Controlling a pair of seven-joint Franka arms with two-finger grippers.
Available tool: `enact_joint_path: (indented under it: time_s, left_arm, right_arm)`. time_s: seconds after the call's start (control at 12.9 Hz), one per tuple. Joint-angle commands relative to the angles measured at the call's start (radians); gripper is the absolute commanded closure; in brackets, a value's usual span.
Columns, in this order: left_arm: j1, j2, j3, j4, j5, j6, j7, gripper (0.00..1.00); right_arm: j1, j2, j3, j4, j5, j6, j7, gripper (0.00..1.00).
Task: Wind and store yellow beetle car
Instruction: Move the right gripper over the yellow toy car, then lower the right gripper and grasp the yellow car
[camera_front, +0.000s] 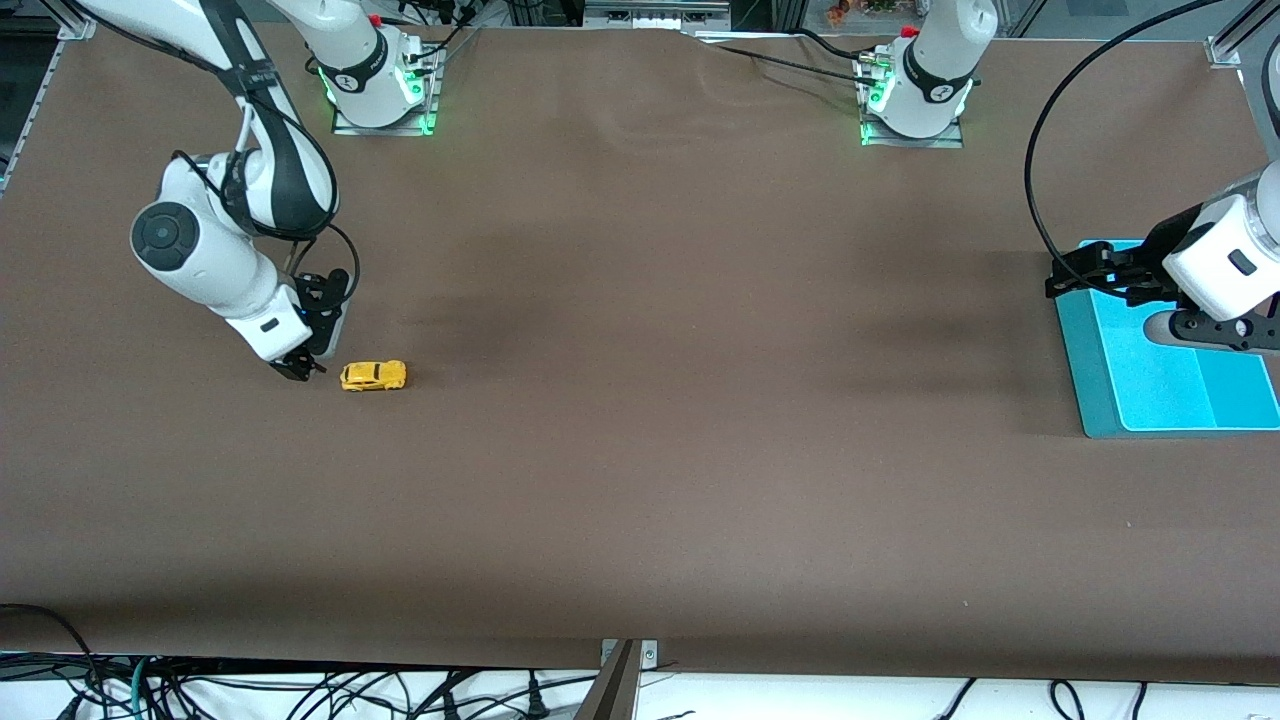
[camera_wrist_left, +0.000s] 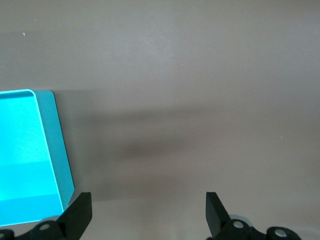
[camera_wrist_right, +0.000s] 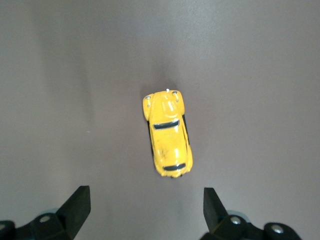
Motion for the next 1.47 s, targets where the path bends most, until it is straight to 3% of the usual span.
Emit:
enact_joint_path:
  time_s: [0.0, 0.54, 0.62, 0.77, 0.93, 1.01, 1.16, 1.39]
  left_arm:
    - [0.004, 0.013, 0.0, 0.028, -0.009, -0.011, 0.02, 0.0]
    - [0.0, 0.013, 0.0, 0.028, -0.009, -0.011, 0.018, 0.0]
    - [0.003, 0.013, 0.0, 0.028, -0.009, -0.011, 0.018, 0.0]
    - [0.004, 0.013, 0.0, 0.028, -0.009, -0.011, 0.018, 0.0]
    - [0.001, 0.013, 0.0, 0.028, -0.009, -0.011, 0.018, 0.0]
    - [0.001, 0.013, 0.0, 0.028, -0.009, -0.011, 0.018, 0.0]
    - [0.004, 0.013, 0.0, 0.028, -0.009, -0.011, 0.02, 0.0]
    - [0.006, 0.013, 0.0, 0.028, -0.009, -0.011, 0.02, 0.0]
  right_arm:
    - [-0.008, 0.086, 0.013, 0.045, -0.01, 0.067, -0.038, 0.0]
    - [-0.008, 0.166, 0.032, 0.043, -0.009, 0.159, -0.083, 0.01]
    - [-0.008, 0.169, 0.038, 0.043, -0.009, 0.165, -0.081, 0.05]
    - [-0.008, 0.169, 0.047, 0.042, -0.006, 0.17, -0.081, 0.23]
    - [-0.01, 0.169, 0.061, 0.04, -0.006, 0.17, -0.081, 0.57]
    - [-0.01, 0.167, 0.061, 0.04, -0.006, 0.17, -0.081, 0.67]
    - [-0.008, 0.167, 0.061, 0.037, -0.006, 0.171, -0.083, 0.68]
    - [-0.01, 0.161, 0.061, 0.034, -0.006, 0.168, -0.09, 0.85]
